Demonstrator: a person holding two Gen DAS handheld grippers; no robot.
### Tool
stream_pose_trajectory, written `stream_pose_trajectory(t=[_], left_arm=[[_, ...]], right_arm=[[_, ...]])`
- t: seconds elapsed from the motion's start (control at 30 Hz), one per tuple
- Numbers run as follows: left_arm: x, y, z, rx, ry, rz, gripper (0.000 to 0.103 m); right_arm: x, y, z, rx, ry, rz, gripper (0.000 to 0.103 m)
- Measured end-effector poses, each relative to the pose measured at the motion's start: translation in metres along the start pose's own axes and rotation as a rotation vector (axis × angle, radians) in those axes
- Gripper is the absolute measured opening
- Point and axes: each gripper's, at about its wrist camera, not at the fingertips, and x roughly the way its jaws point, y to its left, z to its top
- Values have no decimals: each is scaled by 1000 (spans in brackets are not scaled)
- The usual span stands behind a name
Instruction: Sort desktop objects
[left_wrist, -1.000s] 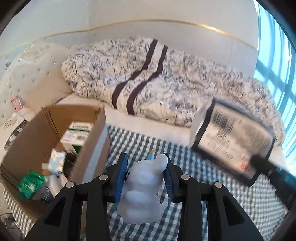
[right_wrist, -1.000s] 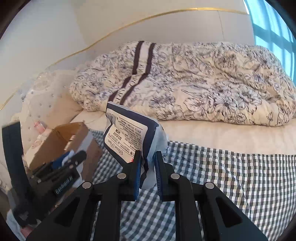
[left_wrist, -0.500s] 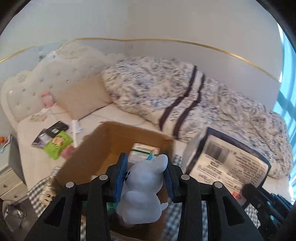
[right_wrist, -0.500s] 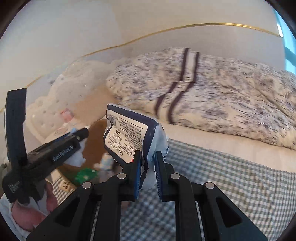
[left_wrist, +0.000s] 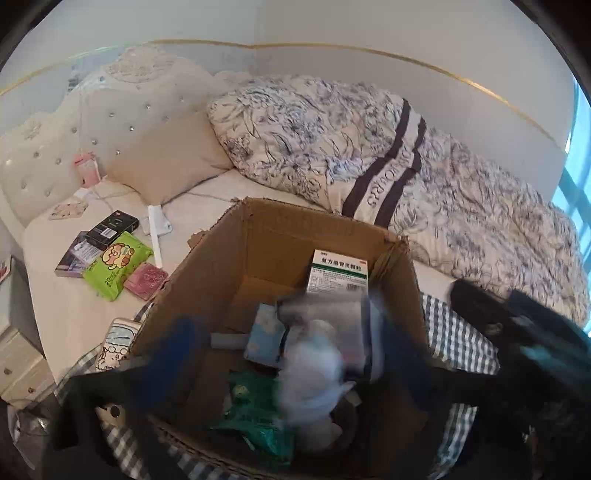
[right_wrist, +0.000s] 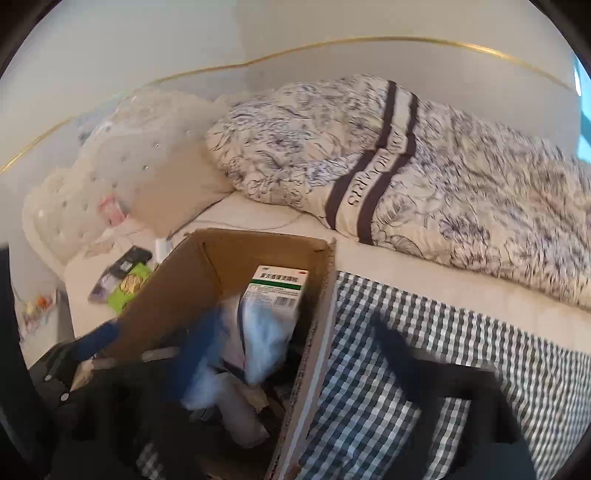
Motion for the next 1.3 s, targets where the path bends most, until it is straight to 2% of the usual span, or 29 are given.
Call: stream_pose_trajectory(t=[0.13, 0.3, 0.47, 0.57, 0.7, 0.87, 1.17, 1.3], left_arm=[[2, -4, -7, 16, -35, -25, 103], [0, -26, -20, 56, -37, -32, 103], [-8, -58, -40, 86, -19, -85, 103], [-20, -84, -48, 119, -1, -119, 103], [-40, -109, -60, 165, 2, -148, 103], [-55, -129, -73, 235, 18, -117, 103], [-66, -136, -76, 269, 34, -88, 103], [-70, -133, -73, 250, 29, -89, 103]], right_arm=[[-15, -36, 0, 86, -29, -52, 94], [-57, -95, -18, 202, -55, -197, 94], [-94, -138, -46, 284, -14, -274, 94], [-110, -147, -63, 275, 3, -313, 95], [-123, -149, -81, 260, 36, -300, 96], [-137, -149, -97, 265, 30, -300, 97], [-150, -156, -107, 282, 30, -336, 97], [-152, -156, -108, 283, 28, -340, 98]])
